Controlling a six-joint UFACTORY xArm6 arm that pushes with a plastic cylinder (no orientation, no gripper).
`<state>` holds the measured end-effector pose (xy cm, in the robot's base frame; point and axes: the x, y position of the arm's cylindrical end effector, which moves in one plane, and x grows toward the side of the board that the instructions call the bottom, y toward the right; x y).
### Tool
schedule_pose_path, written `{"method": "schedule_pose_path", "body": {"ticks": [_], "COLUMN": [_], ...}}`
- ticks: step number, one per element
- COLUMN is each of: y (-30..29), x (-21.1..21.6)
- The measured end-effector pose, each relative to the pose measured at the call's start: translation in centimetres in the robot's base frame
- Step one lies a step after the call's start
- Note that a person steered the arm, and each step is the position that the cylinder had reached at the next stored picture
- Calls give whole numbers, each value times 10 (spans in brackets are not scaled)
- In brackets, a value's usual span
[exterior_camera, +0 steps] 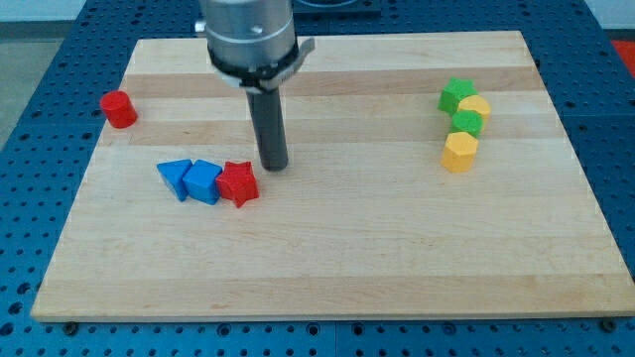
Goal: Move the red circle to the top of the blue triangle
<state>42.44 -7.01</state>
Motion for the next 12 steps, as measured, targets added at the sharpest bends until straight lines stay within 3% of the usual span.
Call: {"method": "schedule_pose_path", "body": {"ticks": [1, 3, 4, 5, 7, 11, 12], "y": [-29, -144, -233, -233, -235, -234, -202], "x": [-59, -148, -150, -150, -71, -59, -50]}}
